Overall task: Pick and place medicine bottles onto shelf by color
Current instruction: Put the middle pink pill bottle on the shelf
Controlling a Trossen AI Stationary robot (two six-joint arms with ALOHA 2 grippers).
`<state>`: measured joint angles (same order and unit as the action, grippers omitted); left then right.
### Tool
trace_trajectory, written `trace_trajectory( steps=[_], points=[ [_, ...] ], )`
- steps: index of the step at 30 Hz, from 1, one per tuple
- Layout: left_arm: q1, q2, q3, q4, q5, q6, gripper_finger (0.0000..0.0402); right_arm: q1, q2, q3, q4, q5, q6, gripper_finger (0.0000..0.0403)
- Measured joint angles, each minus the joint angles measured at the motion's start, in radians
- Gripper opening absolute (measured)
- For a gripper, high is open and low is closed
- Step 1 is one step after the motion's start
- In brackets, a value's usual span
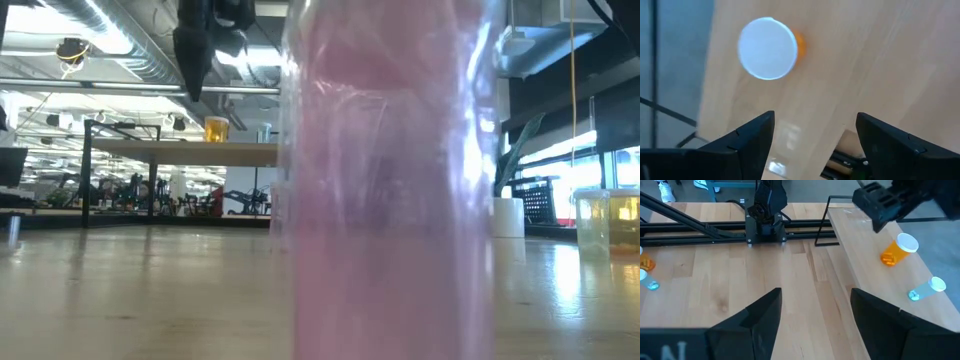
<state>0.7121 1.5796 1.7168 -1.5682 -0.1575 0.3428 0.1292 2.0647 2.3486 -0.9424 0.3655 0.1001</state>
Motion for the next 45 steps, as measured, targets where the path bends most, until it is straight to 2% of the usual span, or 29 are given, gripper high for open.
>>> trace_trajectory(
  steps=[5, 11, 24, 31, 40, 45],
  points=[
    [0.017, 0.019, -0.027, 0.033, 0.033, 0.015, 0.0273, 0.0, 0.0, 0.0, 0.0, 0.0, 0.0, 0.0237],
    [0.019, 0.025, -0.046, 0.124, 0.033, 0.071, 0.0273, 0.0, 0.0, 0.0, 0.0, 0.0, -0.001, 0.0237],
    [0.019, 0.025, -0.046, 0.193, 0.014, 0.119, 0.0273, 0.0, 0.0, 0.0, -0.001, 0.0, -0.003, 0.0237],
    [0.006, 0.023, -0.046, 0.175, 0.02, 0.056, 0.0273, 0.0, 0.0, 0.0, 0.0, 0.0, -0.003, 0.0237],
    [-0.067, -0.117, -0.046, 0.162, 0.143, -0.065, 0.0273, 0.0, 0.0, 0.0, 0.0, 0.0, -0.003, 0.0237],
    [-0.158, -0.226, -0.046, 0.141, 0.149, -0.118, 0.0273, 0.0, 0.0, 0.0, 0.0, -0.001, -0.003, 0.0237]
  ],
)
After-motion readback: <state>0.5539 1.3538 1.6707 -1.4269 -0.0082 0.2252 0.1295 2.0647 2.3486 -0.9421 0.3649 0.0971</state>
